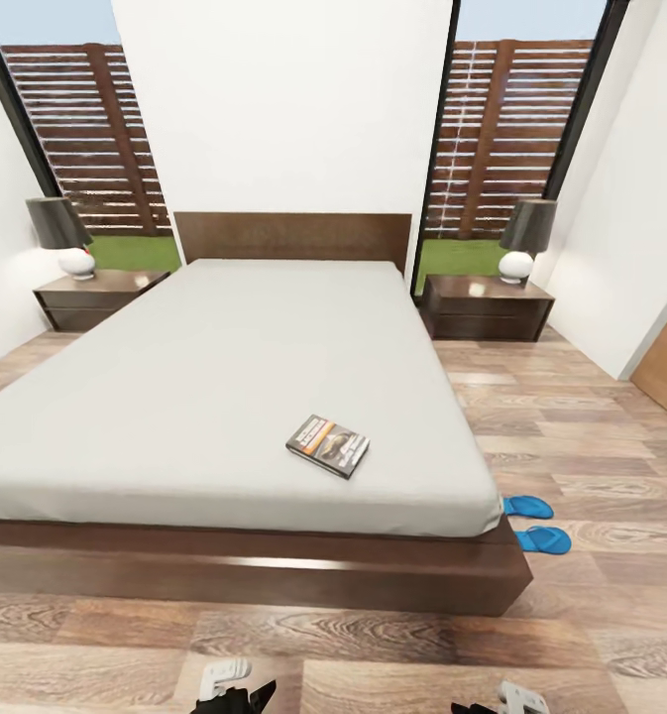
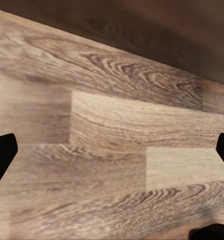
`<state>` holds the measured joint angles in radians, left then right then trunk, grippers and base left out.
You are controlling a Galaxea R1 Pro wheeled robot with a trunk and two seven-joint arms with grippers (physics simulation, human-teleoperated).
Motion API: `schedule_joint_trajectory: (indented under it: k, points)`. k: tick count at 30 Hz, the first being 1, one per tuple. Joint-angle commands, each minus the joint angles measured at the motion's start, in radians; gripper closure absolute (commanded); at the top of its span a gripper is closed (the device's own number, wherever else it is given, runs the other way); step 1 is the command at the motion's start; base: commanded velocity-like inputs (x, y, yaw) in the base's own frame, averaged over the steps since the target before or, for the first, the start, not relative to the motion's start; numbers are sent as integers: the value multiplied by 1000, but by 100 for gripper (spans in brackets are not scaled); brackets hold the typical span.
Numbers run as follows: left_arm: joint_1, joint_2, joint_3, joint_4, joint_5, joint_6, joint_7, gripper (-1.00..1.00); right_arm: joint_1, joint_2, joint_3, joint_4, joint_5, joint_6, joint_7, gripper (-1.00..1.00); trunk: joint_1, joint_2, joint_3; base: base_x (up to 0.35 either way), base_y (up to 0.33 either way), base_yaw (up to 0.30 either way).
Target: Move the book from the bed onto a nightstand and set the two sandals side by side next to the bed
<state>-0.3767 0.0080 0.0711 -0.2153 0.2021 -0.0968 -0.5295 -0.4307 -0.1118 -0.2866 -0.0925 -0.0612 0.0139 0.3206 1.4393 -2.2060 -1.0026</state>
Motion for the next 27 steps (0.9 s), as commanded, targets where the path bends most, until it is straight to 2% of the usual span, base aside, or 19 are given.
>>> schedule_joint_trajectory:
  k: [1,12,20,27]
  points:
    - [-1,0,7,2,-3,-1,-6,-100,0,0,-2,0,-6,1,4,-100,-4,7,2,0,0,-5]
    - [-1,0,7,1,-3,-1,-6,-100,0,0,-3,0,-6,1,4,-100,-46,84,37,0,0,-6]
    - [-1,0,7,2,-3,-1,-6,-100,0,0,-2,0,-6,1,5,-100,-77,140,62,0,0,-174]
    - [-1,0,7,2,-3,-1,-6,-100,0,0,-3,0,-6,1,5,-100,-104,189,84,0,0,-22]
